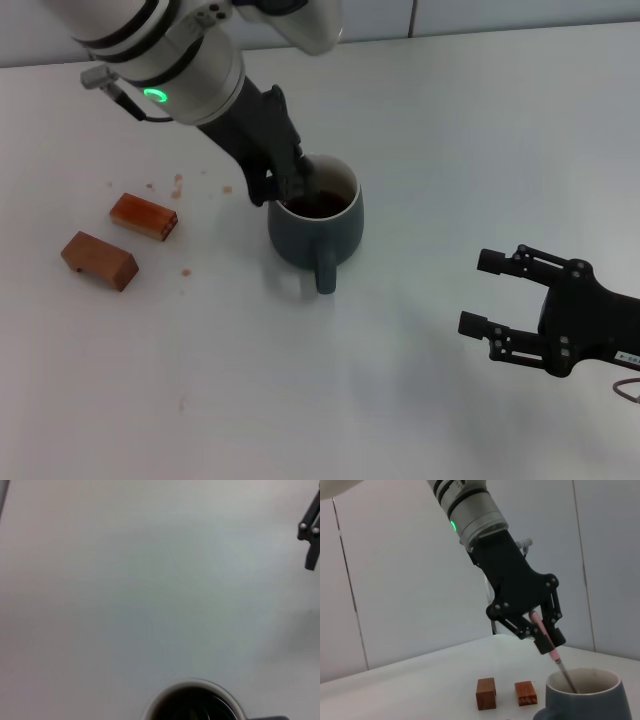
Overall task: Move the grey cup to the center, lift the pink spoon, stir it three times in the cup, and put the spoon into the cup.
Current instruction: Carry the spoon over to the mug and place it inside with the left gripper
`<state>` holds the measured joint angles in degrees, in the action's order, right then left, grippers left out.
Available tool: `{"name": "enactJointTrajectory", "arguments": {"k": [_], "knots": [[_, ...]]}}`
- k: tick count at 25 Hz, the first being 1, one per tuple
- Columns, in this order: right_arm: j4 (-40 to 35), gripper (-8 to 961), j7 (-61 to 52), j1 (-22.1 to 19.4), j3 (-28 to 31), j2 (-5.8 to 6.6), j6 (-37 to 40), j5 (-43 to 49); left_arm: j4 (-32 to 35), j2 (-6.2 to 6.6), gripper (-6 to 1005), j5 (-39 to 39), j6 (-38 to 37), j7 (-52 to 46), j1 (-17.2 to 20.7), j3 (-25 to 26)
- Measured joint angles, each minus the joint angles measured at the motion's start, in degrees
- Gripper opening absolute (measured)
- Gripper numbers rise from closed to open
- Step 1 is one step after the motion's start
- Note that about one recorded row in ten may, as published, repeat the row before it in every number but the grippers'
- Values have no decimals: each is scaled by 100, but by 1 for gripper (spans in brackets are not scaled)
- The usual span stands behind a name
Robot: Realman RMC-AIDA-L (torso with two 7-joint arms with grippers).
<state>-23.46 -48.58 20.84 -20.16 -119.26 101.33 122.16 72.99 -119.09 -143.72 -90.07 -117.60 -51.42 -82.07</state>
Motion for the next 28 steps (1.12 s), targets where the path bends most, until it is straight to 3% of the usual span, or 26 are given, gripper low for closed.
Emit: {"name": "enactJointTrajectory", "arguments": {"k": [11, 19, 28], "knots": [[0, 786, -10, 15, -6, 0, -9, 0, -41, 11, 135, -634, 169, 0, 114, 18], [-1, 786, -29, 30, -5, 0, -9, 1, -235, -2, 134, -181, 297, 6, -27, -189], [-6, 786, -65, 92, -13, 0, -9, 44, -39, 13, 135, -10, 16, 5, 100, -266]]}}
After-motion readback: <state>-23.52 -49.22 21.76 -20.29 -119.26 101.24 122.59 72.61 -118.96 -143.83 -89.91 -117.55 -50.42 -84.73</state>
